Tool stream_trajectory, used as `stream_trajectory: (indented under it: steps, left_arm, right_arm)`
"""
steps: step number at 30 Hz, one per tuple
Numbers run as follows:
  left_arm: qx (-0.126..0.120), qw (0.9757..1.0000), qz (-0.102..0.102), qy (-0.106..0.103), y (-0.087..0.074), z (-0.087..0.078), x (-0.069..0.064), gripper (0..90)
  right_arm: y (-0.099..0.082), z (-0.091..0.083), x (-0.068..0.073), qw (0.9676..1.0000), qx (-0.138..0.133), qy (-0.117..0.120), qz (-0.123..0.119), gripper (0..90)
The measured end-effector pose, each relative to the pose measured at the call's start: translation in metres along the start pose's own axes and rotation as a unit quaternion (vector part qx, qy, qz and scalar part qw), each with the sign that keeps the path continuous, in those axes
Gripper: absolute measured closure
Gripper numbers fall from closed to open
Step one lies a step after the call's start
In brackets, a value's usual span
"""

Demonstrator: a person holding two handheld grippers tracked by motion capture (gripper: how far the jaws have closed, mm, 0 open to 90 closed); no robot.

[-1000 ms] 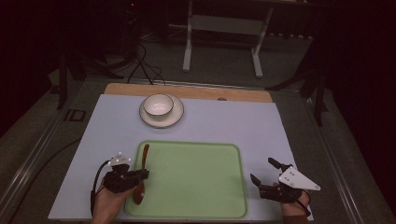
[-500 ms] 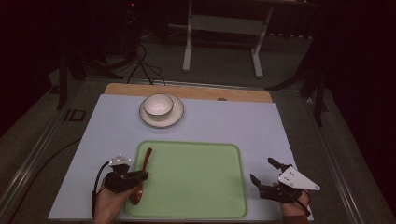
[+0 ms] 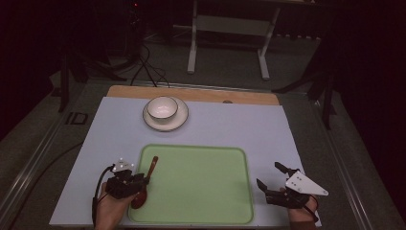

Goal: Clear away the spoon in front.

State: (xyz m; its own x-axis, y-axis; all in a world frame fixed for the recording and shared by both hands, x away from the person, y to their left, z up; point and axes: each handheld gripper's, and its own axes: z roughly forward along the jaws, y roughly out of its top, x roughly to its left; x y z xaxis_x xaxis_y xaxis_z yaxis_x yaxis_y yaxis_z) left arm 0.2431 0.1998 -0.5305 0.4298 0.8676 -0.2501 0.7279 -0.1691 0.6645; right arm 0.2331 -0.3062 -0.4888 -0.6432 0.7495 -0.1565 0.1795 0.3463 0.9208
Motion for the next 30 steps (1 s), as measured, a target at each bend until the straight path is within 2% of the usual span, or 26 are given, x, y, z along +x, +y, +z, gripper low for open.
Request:
stream_trajectory:
  steps: [3,7,10,14,18,20,21,24,26,30]
  left_arm:
    - [0.001,1.0,0.003,0.003,-0.001,-0.001,-0.003,63.2]
    - [0.003,1.0,-0.001,-0.009,-0.004,-0.003,-0.007,60.2]
    - [0.0,1.0,0.0,-0.01,-0.005,-0.005,-0.01,57.8]
    - [-0.025,0.9995,0.019,0.01,-0.004,-0.015,-0.016,52.8]
    - [-0.05,0.9975,0.04,0.028,-0.002,-0.022,-0.017,45.5]
    - [-0.056,0.9969,0.043,0.034,-0.001,-0.024,-0.017,42.7]
    - [-0.072,0.9953,0.05,0.042,0.0,-0.029,-0.016,42.7]
    - [-0.095,0.9929,0.051,0.05,0.001,-0.037,-0.014,40.0]
    - [-0.116,0.9895,0.055,0.066,0.0,-0.045,-0.011,38.3]
    - [-0.15,0.9839,0.053,0.082,-0.004,-0.059,-0.004,38.1]
  right_arm:
    - [0.0,0.0,0.0,1.0,0.0,0.0,-0.001,13.6]
    - [0.001,-0.001,0.001,1.0,0.001,0.0,-0.002,13.6]
    - [0.001,-0.001,0.001,1.0,0.001,0.0,-0.002,13.7]
    - [0.001,-0.001,0.001,1.0,-0.002,-0.001,-0.002,13.6]
    - [0.001,-0.001,0.001,1.0,-0.001,-0.001,-0.002,13.7]
    - [0.001,-0.001,0.001,1.0,-0.001,-0.001,-0.002,13.6]
    - [0.001,-0.001,0.001,1.0,-0.001,-0.001,-0.002,13.6]
    - [0.001,-0.001,0.001,1.0,0.0,-0.001,-0.002,13.6]
    - [0.001,-0.001,0.001,1.0,0.0,-0.002,-0.002,13.7]
    - [0.001,-0.002,0.0,1.0,-0.001,-0.003,-0.003,13.6]
